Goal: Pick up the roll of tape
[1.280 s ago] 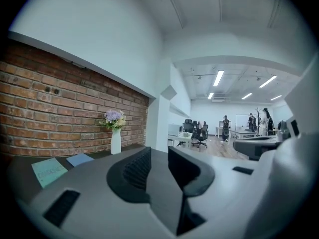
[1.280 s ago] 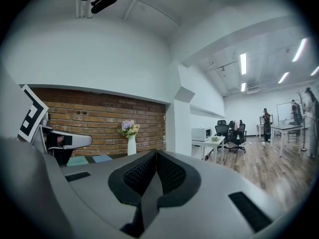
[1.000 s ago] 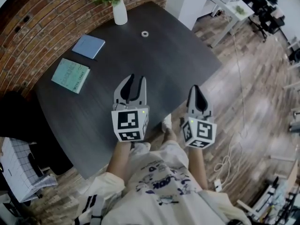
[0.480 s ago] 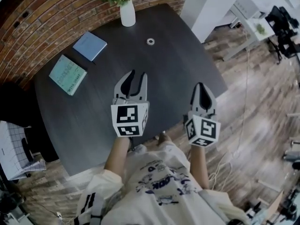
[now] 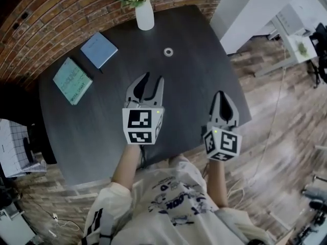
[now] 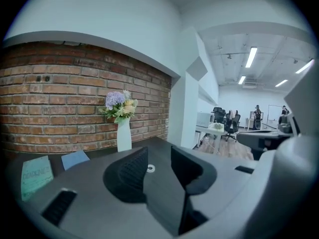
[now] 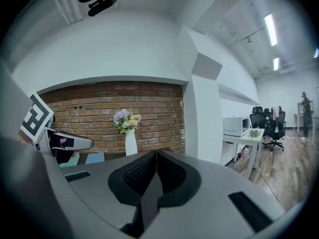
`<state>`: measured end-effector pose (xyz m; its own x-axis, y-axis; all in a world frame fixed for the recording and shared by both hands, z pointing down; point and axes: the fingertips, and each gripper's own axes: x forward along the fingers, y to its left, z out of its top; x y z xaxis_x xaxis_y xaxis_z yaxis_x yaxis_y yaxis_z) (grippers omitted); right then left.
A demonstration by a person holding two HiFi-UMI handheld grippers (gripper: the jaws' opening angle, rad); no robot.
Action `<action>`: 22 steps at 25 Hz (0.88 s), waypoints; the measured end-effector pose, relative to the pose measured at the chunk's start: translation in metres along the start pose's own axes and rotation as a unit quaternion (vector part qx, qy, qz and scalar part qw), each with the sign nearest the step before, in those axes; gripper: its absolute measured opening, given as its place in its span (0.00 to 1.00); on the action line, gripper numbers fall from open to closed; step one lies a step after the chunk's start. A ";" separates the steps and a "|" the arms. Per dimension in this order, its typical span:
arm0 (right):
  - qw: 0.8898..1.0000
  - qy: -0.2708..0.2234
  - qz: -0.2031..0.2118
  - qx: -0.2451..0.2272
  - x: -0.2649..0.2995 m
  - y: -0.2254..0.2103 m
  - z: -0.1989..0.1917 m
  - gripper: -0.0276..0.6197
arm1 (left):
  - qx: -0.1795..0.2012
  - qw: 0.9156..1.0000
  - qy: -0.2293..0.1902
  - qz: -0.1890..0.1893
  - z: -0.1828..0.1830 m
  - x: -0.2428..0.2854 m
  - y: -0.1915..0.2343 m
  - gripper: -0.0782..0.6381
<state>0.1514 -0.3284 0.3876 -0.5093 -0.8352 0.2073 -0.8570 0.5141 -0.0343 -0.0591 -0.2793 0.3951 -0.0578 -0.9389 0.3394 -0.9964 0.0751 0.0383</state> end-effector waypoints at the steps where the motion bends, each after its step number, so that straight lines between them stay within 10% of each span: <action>1: 1.000 0.001 0.003 0.001 0.008 -0.002 -0.001 0.05 | 0.000 1.000 0.004 0.003 -0.001 0.008 0.001 0.28; 22: 0.995 0.058 0.078 0.024 0.124 -0.015 -0.050 0.05 | 0.039 0.995 0.089 0.015 -0.036 0.154 0.028 0.30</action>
<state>0.1051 -0.4302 0.4626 -0.6266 -0.7164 0.3068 -0.7723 0.6237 -0.1211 -0.0938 -0.4094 0.4825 -0.0835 -0.8613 0.5011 -0.9965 0.0697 -0.0462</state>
